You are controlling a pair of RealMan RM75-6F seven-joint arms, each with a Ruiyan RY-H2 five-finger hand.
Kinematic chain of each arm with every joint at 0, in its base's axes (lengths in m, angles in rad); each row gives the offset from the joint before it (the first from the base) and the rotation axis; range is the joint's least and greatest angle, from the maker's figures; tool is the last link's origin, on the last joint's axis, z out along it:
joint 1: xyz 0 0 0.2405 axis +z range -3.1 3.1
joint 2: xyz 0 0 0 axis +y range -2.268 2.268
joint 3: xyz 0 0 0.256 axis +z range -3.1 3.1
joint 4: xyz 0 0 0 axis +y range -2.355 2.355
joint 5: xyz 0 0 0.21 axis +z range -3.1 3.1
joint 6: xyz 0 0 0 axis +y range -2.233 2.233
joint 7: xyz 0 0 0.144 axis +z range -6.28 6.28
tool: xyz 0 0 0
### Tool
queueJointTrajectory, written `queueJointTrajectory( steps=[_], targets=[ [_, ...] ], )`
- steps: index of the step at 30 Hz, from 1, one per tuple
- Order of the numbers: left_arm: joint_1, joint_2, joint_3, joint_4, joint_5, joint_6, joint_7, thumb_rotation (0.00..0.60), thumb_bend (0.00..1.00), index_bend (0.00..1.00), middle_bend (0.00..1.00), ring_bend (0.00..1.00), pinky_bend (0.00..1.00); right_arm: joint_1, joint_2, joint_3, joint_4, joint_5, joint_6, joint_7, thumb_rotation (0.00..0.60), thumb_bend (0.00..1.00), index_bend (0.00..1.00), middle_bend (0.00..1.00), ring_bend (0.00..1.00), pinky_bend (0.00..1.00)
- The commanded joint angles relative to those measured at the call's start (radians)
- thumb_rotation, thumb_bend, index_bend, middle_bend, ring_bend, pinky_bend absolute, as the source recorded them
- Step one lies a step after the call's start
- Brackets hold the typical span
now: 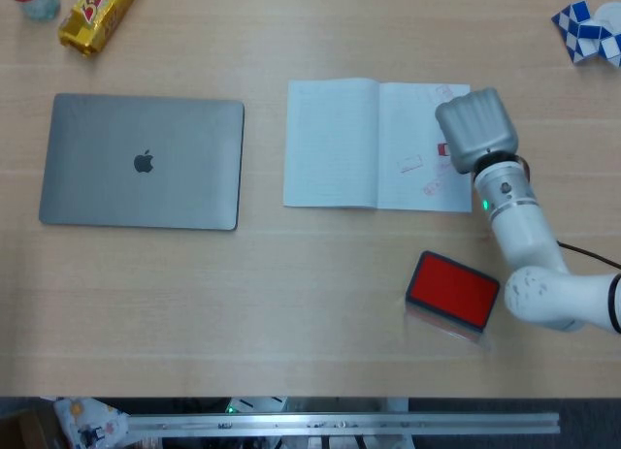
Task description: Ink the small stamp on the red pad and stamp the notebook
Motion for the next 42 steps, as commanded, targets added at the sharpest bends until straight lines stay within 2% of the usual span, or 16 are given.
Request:
queueJointTrajectory(
  steps=[1, 23, 32, 42],
  targets=[
    [-0.002, 0.000, -0.001, -0.003, -0.001, -0.003, 0.004, 0.600, 0.27, 0.03, 0.03, 0.03, 0.04, -0.002, 0.001, -0.005, 0.016, 0.013, -0.011, 0.008, 0.600, 0.36, 0.76, 1.00, 1.00, 1.00],
    [0.000, 0.012, 0.003, -0.014, 0.000, -0.002, -0.003, 0.600, 0.27, 0.03, 0.03, 0.03, 0.04, 0.059, -0.084, 0.033, 0.148, 0.158, -0.066, -0.004, 0.600, 0.36, 0.76, 1.00, 1.00, 1.00],
    [-0.002, 0.021, 0.003, -0.022, 0.000, -0.005, -0.006, 0.600, 0.27, 0.03, 0.03, 0.03, 0.04, 0.089, -0.101, 0.050, 0.187, 0.253, -0.090, -0.040, 0.600, 0.36, 0.73, 1.00, 1.00, 1.00],
    [-0.004, 0.020, 0.004, -0.022, -0.004, -0.011, -0.004, 0.600, 0.27, 0.03, 0.03, 0.03, 0.04, 0.111, -0.109, 0.056, 0.216, 0.303, -0.100, -0.063, 0.600, 0.36, 0.69, 1.00, 1.00, 1.00]
  ],
)
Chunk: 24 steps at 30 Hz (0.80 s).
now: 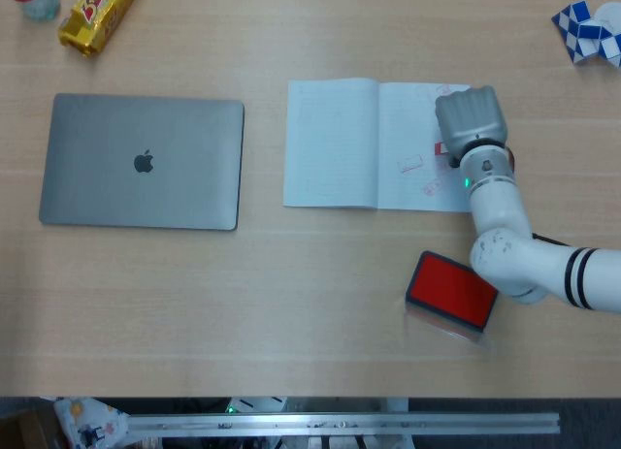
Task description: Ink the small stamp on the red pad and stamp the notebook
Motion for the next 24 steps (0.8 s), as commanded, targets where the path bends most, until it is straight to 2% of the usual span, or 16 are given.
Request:
queueJointTrajectory(
  steps=[1, 8, 18, 24],
  targets=[
    [0.000, 0.000, 0.000, 0.001, -0.002, -0.002, 0.001, 0.600, 0.27, 0.03, 0.03, 0.03, 0.04, 0.007, -0.007, 0.001, 0.010, 0.012, -0.002, -0.007, 0.600, 0.35, 0.68, 1.00, 1.00, 1.00],
    [0.000, 0.001, 0.000, 0.002, -0.007, -0.003, -0.001, 0.600, 0.27, 0.03, 0.03, 0.03, 0.04, 0.017, -0.017, 0.008, 0.028, 0.030, -0.007, -0.012, 0.600, 0.29, 0.63, 1.00, 1.00, 1.00],
    [0.000, 0.003, 0.000, 0.000, -0.009, -0.003, 0.000, 0.600, 0.27, 0.03, 0.03, 0.03, 0.04, 0.022, -0.013, 0.014, 0.039, 0.058, -0.024, -0.017, 0.600, 0.26, 0.54, 1.00, 1.00, 1.00],
    [0.001, 0.004, 0.000, -0.002, -0.007, -0.002, 0.002, 0.600, 0.27, 0.03, 0.03, 0.03, 0.04, 0.024, -0.003, 0.020, 0.033, 0.071, -0.036, -0.011, 0.600, 0.26, 0.52, 0.99, 1.00, 1.00]
  ],
)
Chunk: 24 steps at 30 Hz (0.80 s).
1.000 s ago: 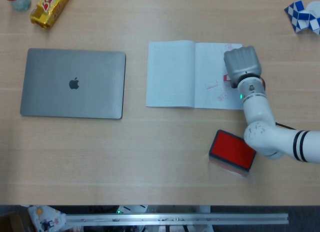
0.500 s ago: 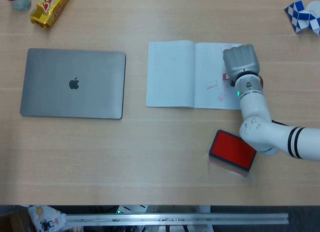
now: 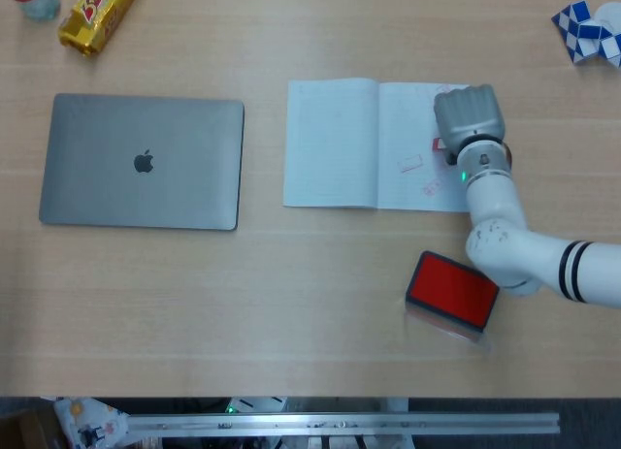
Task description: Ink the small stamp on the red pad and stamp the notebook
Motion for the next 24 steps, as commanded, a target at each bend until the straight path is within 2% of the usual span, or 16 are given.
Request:
queueJointTrajectory(
  steps=[1, 11, 24],
  targets=[
    [-0.001, 0.000, -0.001, -0.001, -0.001, -0.001, 0.001, 0.600, 0.27, 0.03, 0.03, 0.03, 0.04, 0.001, 0.004, 0.002, -0.003, 0.004, -0.004, 0.003, 0.600, 0.26, 0.52, 0.99, 1.00, 1.00],
    [0.000, 0.002, 0.000, -0.003, -0.004, -0.002, 0.002, 0.600, 0.27, 0.03, 0.03, 0.03, 0.04, 0.008, 0.014, 0.004, -0.013, 0.019, -0.013, 0.015, 0.600, 0.26, 0.47, 0.99, 1.00, 1.00],
    [0.000, 0.002, 0.000, -0.003, -0.007, -0.003, 0.003, 0.600, 0.27, 0.03, 0.03, 0.03, 0.04, 0.016, -0.001, -0.006, -0.010, -0.012, 0.009, 0.030, 0.600, 0.26, 0.47, 0.99, 1.00, 1.00]
  ],
)
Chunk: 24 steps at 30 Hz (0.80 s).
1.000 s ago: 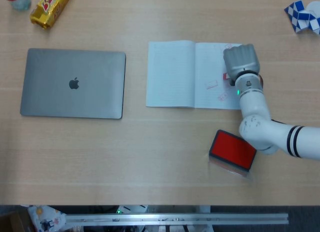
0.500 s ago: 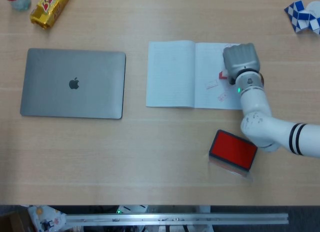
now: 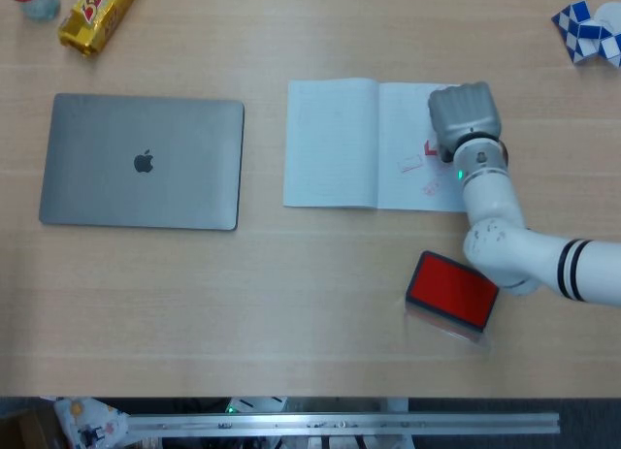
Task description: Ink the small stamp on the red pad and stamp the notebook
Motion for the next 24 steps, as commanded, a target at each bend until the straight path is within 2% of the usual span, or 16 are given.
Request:
queueJointTrajectory(
  steps=[1, 11, 24],
  targets=[
    [0.001, 0.000, 0.001, 0.002, 0.000, 0.001, -0.001, 0.600, 0.27, 0.03, 0.03, 0.03, 0.04, 0.000, -0.005, -0.005, 0.001, -0.008, 0.005, 0.002, 0.600, 0.26, 0.47, 0.99, 1.00, 1.00],
    [0.000, -0.001, 0.001, 0.005, -0.001, -0.003, -0.004, 0.600, 0.27, 0.03, 0.03, 0.03, 0.04, -0.003, -0.024, -0.010, 0.015, -0.024, 0.014, 0.007, 0.600, 0.33, 0.52, 1.00, 1.00, 1.00],
    [-0.001, 0.000, 0.000, 0.008, -0.005, -0.007, -0.006, 0.600, 0.27, 0.03, 0.03, 0.03, 0.04, -0.008, -0.023, -0.003, 0.002, -0.058, 0.027, 0.019, 0.600, 0.36, 0.56, 1.00, 1.00, 1.00]
  ],
)
